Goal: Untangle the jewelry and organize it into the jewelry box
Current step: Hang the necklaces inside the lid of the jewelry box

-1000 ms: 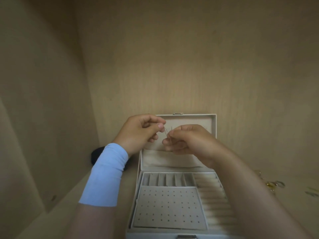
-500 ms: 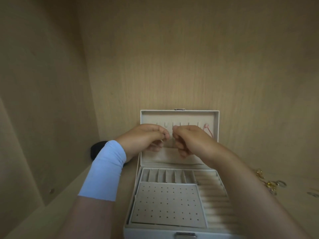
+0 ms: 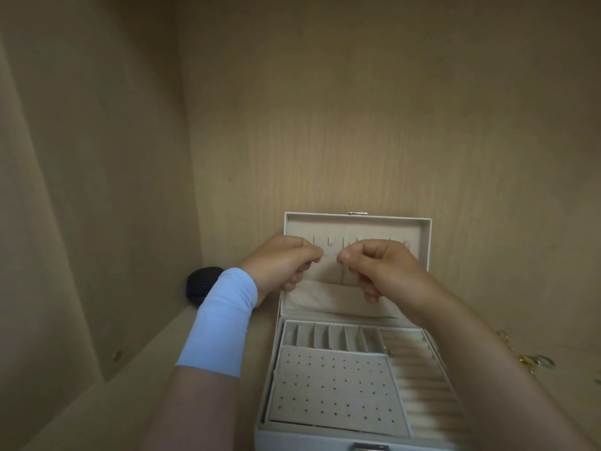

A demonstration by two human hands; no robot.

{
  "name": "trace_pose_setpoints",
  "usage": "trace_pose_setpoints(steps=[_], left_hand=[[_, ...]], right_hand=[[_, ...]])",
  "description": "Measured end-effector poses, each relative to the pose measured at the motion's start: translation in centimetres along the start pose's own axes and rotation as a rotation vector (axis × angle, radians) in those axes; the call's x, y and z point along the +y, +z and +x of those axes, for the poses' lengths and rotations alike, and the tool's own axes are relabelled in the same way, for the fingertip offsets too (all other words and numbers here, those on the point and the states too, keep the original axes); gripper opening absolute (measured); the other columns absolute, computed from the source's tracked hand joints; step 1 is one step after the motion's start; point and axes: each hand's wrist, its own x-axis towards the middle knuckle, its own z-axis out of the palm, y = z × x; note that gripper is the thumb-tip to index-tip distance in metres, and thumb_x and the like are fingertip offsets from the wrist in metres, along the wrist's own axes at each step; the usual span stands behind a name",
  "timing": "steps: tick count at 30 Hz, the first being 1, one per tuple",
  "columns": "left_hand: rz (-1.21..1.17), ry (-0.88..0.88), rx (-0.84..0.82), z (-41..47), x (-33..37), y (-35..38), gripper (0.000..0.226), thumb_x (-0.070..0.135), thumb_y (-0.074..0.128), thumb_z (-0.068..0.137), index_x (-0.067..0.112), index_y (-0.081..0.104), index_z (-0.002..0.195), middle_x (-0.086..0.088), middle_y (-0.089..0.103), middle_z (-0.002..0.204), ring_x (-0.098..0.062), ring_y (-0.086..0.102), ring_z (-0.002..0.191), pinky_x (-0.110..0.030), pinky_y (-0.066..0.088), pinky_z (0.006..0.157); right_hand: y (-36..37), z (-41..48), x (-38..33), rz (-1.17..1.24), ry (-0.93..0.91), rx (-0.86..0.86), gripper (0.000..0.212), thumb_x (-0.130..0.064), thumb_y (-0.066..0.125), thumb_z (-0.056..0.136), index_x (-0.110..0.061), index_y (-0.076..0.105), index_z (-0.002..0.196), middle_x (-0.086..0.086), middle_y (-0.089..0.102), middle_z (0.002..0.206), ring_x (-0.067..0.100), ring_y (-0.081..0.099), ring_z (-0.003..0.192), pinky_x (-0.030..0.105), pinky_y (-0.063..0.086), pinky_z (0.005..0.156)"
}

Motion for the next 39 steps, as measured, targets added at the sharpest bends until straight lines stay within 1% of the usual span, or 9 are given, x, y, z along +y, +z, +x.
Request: trace_pose_setpoints(steps=[6, 9, 12, 19, 22, 30, 33, 36, 39], left_hand=[[0.366, 0.17, 0.174, 0.8, -1.1, -0.2, 0.016, 0.028, 0.067, 0.09, 0.014, 0.074, 0.093, 0.005, 0.07, 0.091, -0.008, 0.062, 0.084, -0.016, 0.046, 0.076], [0.375, 0.189, 0.242, 1.2, -1.5, -0.1, 0.016, 0.03, 0.07, 0.088, 0.015, 0.075, 0.087, 0.008, 0.065, 0.077, -0.007, 0.06, 0.076, -0.02, 0.046, 0.073], [0.357, 0.219, 0.413, 1.7, -1.5, 0.6, 0.024, 0.033, 0.065, 0.091, 0.014, 0.074, 0.081, 0.006, 0.069, 0.08, -0.008, 0.062, 0.077, -0.02, 0.043, 0.071], [0.423, 0.166, 0.6, 2.3, -1.7, 2.2, 0.038, 0.032, 0.063, 0.089, 0.005, 0.066, 0.063, -0.007, 0.068, 0.066, -0.021, 0.064, 0.066, -0.023, 0.048, 0.062], [0.461, 0.146, 0.6, 2.4, -1.7, 2.6, 0.04, 0.029, 0.062, 0.089, 0.0, 0.062, 0.062, -0.013, 0.067, 0.068, -0.023, 0.059, 0.062, -0.025, 0.048, 0.061], [0.559, 0.061, 0.43, 2.0, -1.1, 2.5, 0.036, 0.028, 0.061, 0.091, 0.003, 0.065, 0.066, -0.01, 0.071, 0.081, -0.022, 0.065, 0.08, -0.027, 0.05, 0.075], [0.453, 0.021, 0.208, 1.4, -0.5, 2.0, 0.027, 0.023, 0.06, 0.09, 0.01, 0.066, 0.067, -0.012, 0.072, 0.078, -0.022, 0.066, 0.065, -0.033, 0.056, 0.071], [0.316, -0.019, -0.057, 0.4, 0.2, 1.7, 0.017, 0.017, 0.057, 0.096, 0.003, 0.067, 0.097, -0.009, 0.069, 0.082, -0.018, 0.064, 0.066, -0.027, 0.058, 0.066], [0.3, -0.035, -0.18, -0.4, 0.8, 1.3, 0.02, 0.014, 0.056, 0.098, 0.0, 0.065, 0.109, -0.007, 0.07, 0.092, -0.015, 0.068, 0.078, -0.02, 0.058, 0.071]], right_hand=[[0.9, 2.1, 0.8, -0.158, -0.052, 0.312, 0.013, -0.024, 0.071, 0.091, -0.021, 0.076, 0.079, -0.014, 0.06, 0.053, 0.003, 0.051, 0.047, 0.026, 0.042, 0.055], [1.5, 3.2, 0.4, -0.281, -0.096, 0.413, 0.012, -0.027, 0.072, 0.088, -0.023, 0.078, 0.079, -0.012, 0.072, 0.071, 0.001, 0.062, 0.065, 0.015, 0.044, 0.062], [2.1, 4.0, 0.0, -0.378, -0.104, 0.516, 0.011, -0.031, 0.073, 0.085, -0.024, 0.076, 0.078, -0.013, 0.07, 0.071, -0.005, 0.059, 0.065, 0.002, 0.036, 0.053], [3.3, 5.3, 0.4, -0.434, -0.124, 0.658, 0.011, -0.025, 0.076, 0.079, -0.019, 0.072, 0.07, -0.013, 0.064, 0.063, 0.001, 0.059, 0.066, 0.005, 0.034, 0.052], [3.3, 5.1, 0.6, -0.451, -0.099, 0.663, 0.011, -0.025, 0.075, 0.08, -0.018, 0.072, 0.071, -0.013, 0.065, 0.067, 0.008, 0.06, 0.07, 0.019, 0.036, 0.056], [2.8, 3.7, 1.9, -0.561, 0.018, 0.455, 0.015, -0.019, 0.072, 0.079, -0.017, 0.069, 0.064, -0.007, 0.068, 0.07, 0.011, 0.065, 0.073, 0.022, 0.046, 0.06], [2.5, 2.7, 2.1, -0.533, 0.061, 0.302, 0.018, -0.022, 0.07, 0.081, -0.01, 0.074, 0.069, 0.004, 0.071, 0.071, 0.017, 0.067, 0.07, 0.029, 0.051, 0.063], [2.3, 1.3, 1.8, -0.296, 0.141, 0.191, 0.025, -0.018, 0.059, 0.088, -0.002, 0.073, 0.074, 0.019, 0.07, 0.073, 0.023, 0.059, 0.052, 0.033, 0.05, 0.05], [1.9, 0.2, 1.0, -0.024, 0.269, 0.047, 0.027, -0.02, 0.055, 0.092, 0.0, 0.073, 0.087, 0.013, 0.071, 0.073, 0.022, 0.062, 0.06, 0.03, 0.051, 0.053]])
